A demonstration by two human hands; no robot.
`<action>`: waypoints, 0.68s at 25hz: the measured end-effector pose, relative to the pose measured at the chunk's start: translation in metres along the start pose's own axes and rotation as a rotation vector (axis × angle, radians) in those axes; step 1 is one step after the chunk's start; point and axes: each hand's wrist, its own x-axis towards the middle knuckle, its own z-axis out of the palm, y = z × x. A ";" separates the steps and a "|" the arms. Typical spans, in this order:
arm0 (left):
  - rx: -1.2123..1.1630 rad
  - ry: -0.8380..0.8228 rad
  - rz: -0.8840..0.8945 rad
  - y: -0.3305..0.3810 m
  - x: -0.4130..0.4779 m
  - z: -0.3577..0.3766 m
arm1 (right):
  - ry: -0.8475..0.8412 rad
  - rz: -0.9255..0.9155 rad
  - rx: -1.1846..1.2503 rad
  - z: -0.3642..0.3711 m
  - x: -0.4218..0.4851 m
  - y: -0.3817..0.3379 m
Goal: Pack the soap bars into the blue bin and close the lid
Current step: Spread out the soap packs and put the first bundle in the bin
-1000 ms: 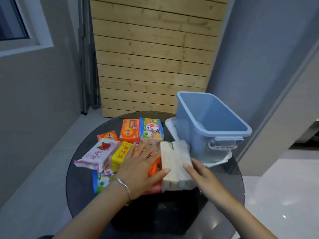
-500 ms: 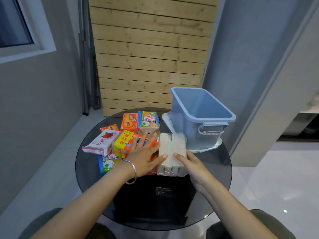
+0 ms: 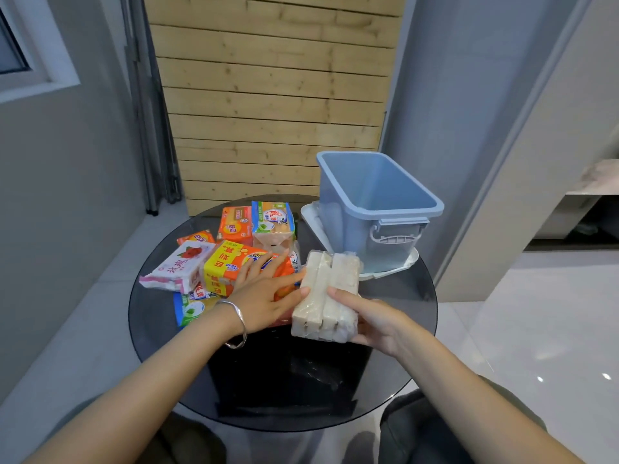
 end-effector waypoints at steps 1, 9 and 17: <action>-0.049 0.012 -0.004 0.003 -0.001 -0.004 | -0.015 -0.003 0.009 -0.001 -0.003 0.000; -0.851 0.409 -0.053 0.023 0.025 -0.073 | -0.286 -0.306 0.083 -0.030 -0.042 -0.082; -1.006 0.383 -0.093 0.060 0.142 -0.086 | -0.167 -0.371 -0.067 -0.078 0.003 -0.232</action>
